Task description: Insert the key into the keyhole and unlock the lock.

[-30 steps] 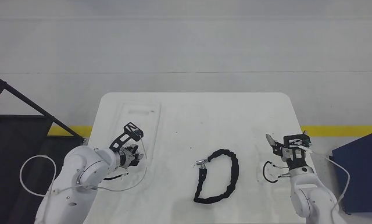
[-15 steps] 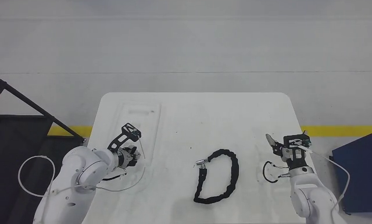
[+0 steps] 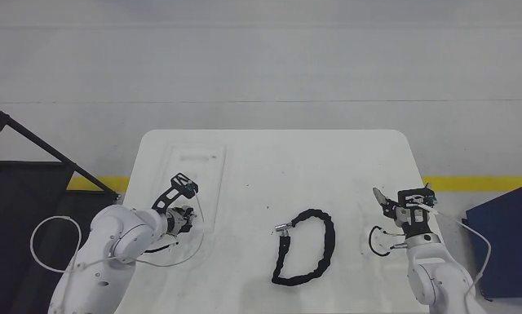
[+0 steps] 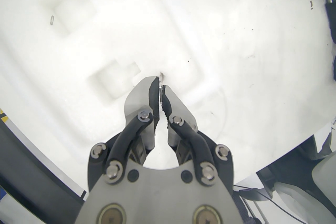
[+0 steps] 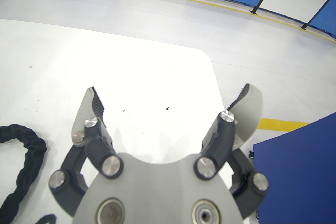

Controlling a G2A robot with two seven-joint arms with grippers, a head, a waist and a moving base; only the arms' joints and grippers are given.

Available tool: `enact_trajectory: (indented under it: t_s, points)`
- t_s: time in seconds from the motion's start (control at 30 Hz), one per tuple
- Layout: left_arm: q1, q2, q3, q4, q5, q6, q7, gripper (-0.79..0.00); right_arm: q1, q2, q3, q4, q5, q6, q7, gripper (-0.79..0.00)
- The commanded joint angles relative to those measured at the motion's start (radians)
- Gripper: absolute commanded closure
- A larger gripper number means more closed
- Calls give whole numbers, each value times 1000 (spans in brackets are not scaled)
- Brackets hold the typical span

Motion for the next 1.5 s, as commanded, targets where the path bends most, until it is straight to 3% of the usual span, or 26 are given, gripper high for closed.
enact_trajectory:
  t_s: [0.0,0.07,0.17,0.83,1.2,1.3,1.47]
  points:
    - [1,1,2,0,8,-2,9,-80,0,0,0,0,0,0,0,-785]
    - [0,2,6,3,10,1,12,-80,0,0,0,0,0,0,0,-785]
    - [-3,4,10,7,12,4,16,-145,0,0,0,0,0,0,0,-785]
    - [-18,12,30,17,8,29,43,0,0,0,0,0,0,0,0,-785]
    - [40,33,-112,-112,-46,-38,49,0,0,0,0,0,0,0,0,-785]
    - [76,41,-167,-185,-49,-133,115,0,0,0,0,0,0,0,0,-785]
    - [174,46,-294,-221,-44,-278,415,0,0,0,0,0,0,0,0,-785]
